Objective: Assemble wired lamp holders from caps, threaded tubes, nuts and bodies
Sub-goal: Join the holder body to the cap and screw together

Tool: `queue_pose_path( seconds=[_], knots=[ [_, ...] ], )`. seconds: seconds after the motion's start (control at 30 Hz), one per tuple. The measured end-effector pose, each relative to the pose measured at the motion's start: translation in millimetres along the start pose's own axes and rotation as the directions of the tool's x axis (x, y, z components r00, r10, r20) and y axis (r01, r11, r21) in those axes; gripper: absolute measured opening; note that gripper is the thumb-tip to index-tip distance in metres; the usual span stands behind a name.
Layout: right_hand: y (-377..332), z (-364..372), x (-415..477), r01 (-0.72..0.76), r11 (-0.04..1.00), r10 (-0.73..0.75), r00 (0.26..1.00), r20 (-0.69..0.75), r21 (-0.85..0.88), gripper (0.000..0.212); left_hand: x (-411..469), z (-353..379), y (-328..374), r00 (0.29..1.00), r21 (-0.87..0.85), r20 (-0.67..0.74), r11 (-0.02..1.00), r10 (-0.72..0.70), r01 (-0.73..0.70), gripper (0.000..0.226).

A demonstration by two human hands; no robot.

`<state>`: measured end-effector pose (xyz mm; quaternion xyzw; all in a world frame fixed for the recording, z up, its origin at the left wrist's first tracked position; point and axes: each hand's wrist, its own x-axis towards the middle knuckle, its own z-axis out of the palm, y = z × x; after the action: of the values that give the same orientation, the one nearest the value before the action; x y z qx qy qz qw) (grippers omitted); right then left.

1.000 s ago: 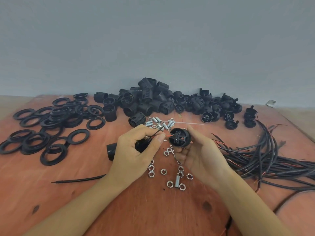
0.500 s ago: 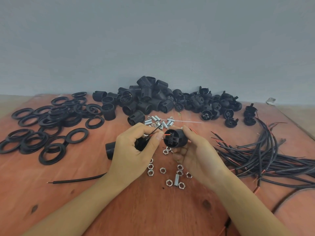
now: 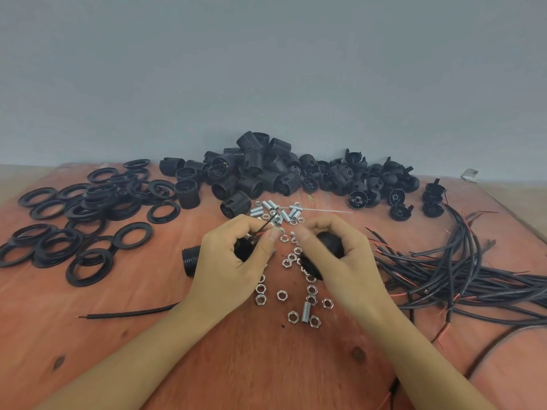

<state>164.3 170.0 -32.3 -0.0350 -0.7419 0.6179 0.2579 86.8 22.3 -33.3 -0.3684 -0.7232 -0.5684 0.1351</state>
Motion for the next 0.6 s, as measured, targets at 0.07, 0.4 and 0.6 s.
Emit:
queue_pose_path(
  seconds=[0.07, 0.4, 0.6],
  knots=[
    [6.1, 1.3, -1.3, 0.111, 0.983, -0.109, 0.994, 0.025, -0.147, 0.008, -0.1, 0.3, -0.1, 1.000, -0.017, 0.015, 1.000, -0.018, 0.018, 0.009],
    [12.9, -0.5, 0.7, 0.279, 0.902, -0.279, 0.959, 0.049, -0.330, 0.006, 0.4, -0.1, -3.3, 0.996, -0.049, 0.043, 0.995, -0.080, 0.082, 0.021],
    [13.3, 0.0, 0.9, 0.267, 0.874, -0.266, 0.962, 0.058, -0.407, 0.008, 0.0, -0.3, -3.3, 0.994, -0.045, 0.062, 0.995, -0.085, 0.088, 0.014]
  ],
)
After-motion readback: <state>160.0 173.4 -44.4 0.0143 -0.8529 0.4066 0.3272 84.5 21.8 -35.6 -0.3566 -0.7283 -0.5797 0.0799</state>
